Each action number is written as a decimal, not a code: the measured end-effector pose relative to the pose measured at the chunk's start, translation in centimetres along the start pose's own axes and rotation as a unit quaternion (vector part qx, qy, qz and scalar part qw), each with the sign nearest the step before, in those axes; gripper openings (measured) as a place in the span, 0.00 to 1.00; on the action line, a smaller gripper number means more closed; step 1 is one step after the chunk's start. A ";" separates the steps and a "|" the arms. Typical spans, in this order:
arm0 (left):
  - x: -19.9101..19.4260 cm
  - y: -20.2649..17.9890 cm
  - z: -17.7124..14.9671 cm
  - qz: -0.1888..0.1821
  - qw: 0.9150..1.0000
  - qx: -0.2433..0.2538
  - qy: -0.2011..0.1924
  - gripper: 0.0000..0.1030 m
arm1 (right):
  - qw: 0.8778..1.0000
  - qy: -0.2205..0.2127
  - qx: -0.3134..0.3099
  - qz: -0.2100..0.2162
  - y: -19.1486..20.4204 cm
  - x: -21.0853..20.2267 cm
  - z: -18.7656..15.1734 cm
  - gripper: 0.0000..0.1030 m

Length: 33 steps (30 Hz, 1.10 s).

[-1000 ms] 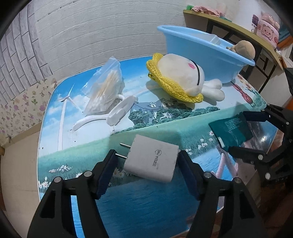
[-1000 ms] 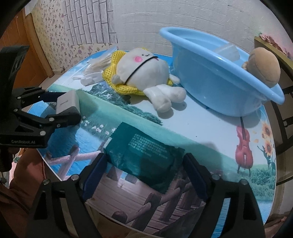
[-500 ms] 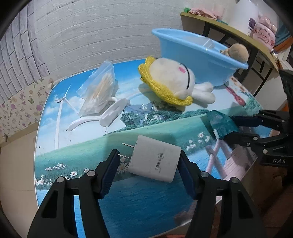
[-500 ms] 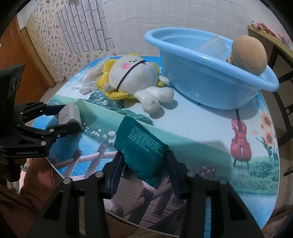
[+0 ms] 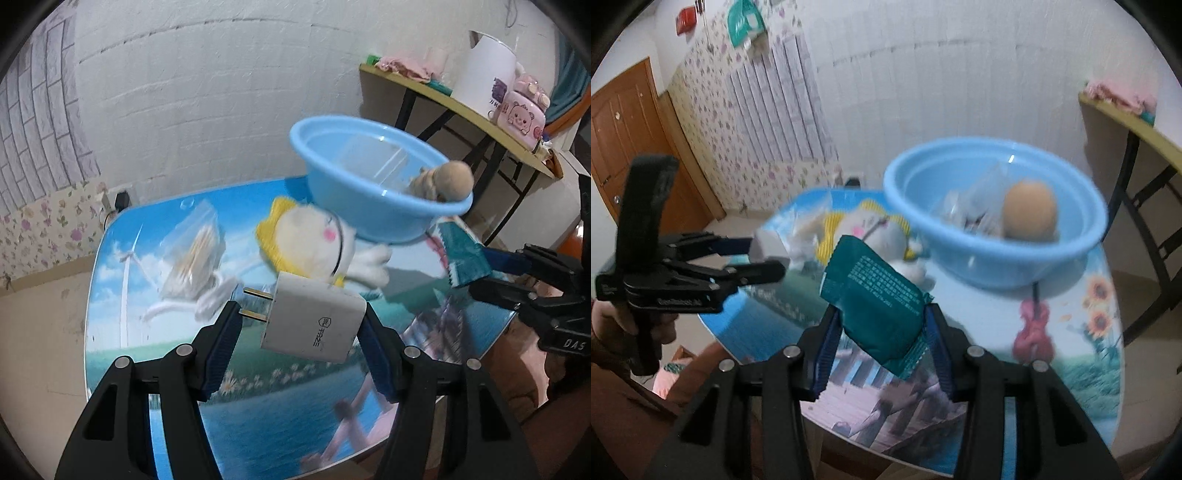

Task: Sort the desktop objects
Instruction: 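Carry the charger and packet over the basin and open both grippers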

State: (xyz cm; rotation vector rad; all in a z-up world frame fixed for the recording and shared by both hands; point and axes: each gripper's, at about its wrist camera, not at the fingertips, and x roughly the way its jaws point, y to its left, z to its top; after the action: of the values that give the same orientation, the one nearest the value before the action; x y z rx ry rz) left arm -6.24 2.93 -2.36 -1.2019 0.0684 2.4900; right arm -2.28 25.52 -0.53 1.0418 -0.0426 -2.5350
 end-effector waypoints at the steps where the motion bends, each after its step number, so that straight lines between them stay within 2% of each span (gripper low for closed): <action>1: -0.1 -0.3 0.4 -0.001 1.000 0.003 -0.003 0.61 | 1.000 -0.006 0.002 -0.001 -0.3 -0.4 0.3 0.43; 9: 0.1 -2.6 4.0 -0.007 0.999 0.022 -0.024 0.61 | 0.999 -0.032 0.035 -0.028 -5.1 -2.4 1.1 0.43; 16: 1.8 -3.8 6.4 -0.023 0.999 0.035 -0.015 0.61 | 0.998 -0.028 0.036 -0.048 -7.3 -1.2 1.6 0.43; 23: 4.1 -5.7 8.7 -0.036 0.997 0.062 -0.011 0.61 | 0.998 -0.033 0.021 -0.041 -8.0 0.9 2.9 0.43; 30: 6.5 -7.3 10.6 -0.042 0.995 0.095 0.002 0.61 | 0.998 -0.045 0.023 -0.041 -9.3 2.1 4.8 0.43; 33: 7.3 -7.6 10.9 -0.043 0.994 0.100 0.004 0.61 | 0.998 -0.036 0.039 -0.030 -10.2 3.3 5.1 0.43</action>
State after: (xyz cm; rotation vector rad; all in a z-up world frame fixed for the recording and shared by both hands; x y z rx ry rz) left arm -15.82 14.47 -0.17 -1.1083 0.2569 2.3406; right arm -11.50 33.08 -0.84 0.9938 -0.1331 -2.6446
